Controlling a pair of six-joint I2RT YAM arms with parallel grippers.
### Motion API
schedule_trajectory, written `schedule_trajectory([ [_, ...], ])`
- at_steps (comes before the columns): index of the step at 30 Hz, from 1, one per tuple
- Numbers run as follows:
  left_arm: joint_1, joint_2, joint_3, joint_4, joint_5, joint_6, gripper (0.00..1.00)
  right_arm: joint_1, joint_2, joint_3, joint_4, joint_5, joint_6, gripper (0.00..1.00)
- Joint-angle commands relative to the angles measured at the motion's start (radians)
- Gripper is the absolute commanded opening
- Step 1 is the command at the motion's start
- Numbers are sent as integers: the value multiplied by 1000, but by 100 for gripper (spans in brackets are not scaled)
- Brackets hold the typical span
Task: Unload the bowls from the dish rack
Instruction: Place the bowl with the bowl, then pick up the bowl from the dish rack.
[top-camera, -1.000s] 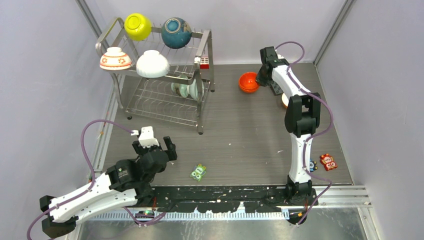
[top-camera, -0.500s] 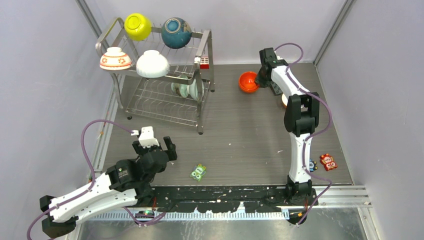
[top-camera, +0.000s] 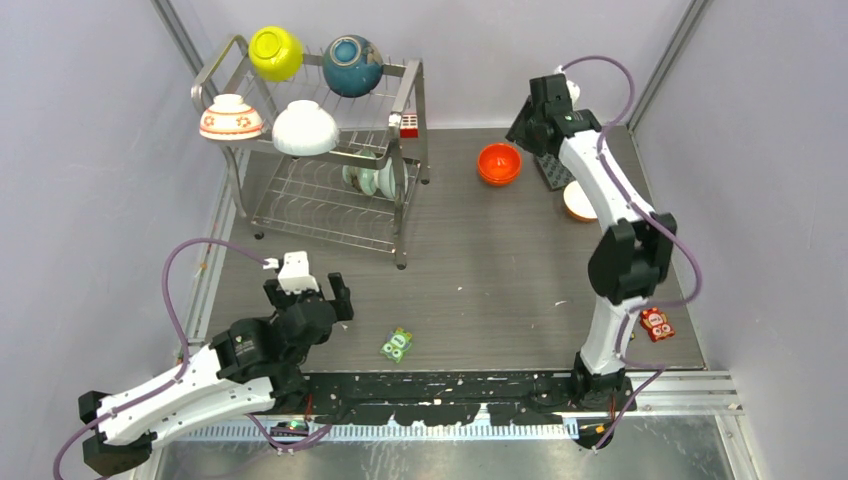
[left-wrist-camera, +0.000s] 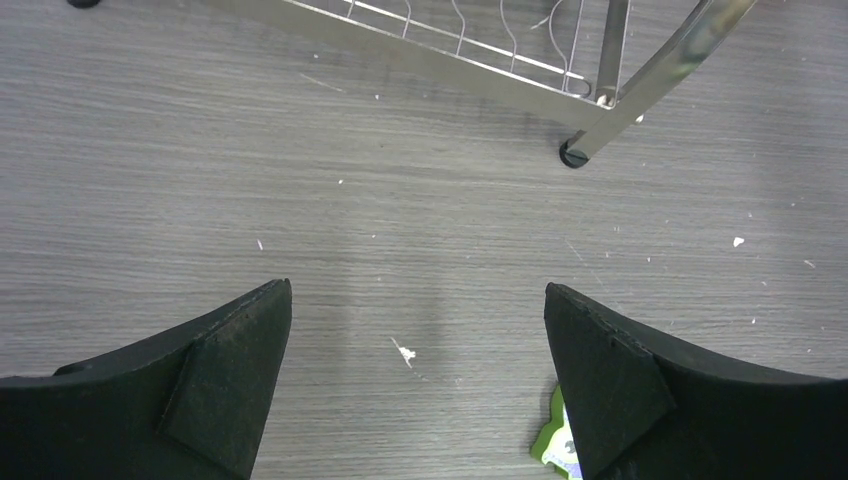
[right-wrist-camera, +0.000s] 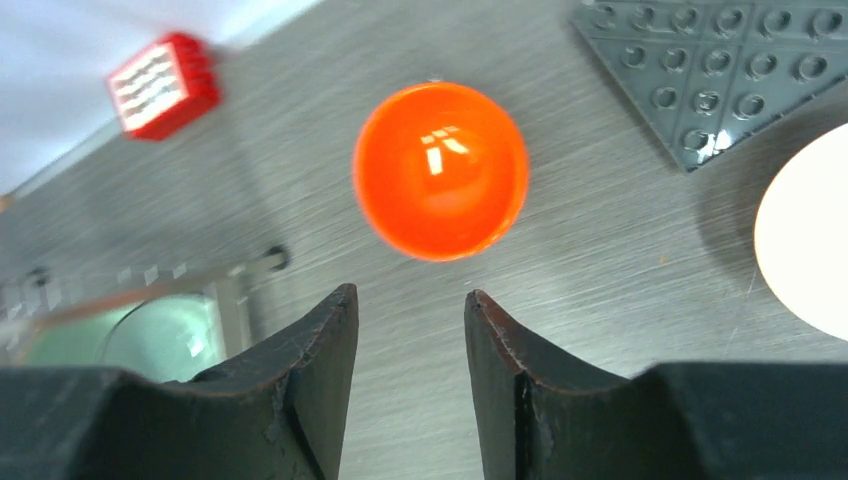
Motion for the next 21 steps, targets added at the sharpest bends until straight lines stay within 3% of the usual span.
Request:
schedule_trajectory([
  [1,-1,7,81,43,-61,79,99,111,-255,-109,128,37,-80,51],
  [5,0,15,119,67,-71,176,100,241,-482,-297,243,49,-177,62],
  [9,1,40,149,104,-81,248,100,339,-687,-520,338,7,-203,84],
  [14,52,83,146,236,-3,319,100,356,-882,-845,427,-77,-57,87],
  [21,358,133,112,330,355,180,100,355,-1088,-1264,653,-148,110,87],
])
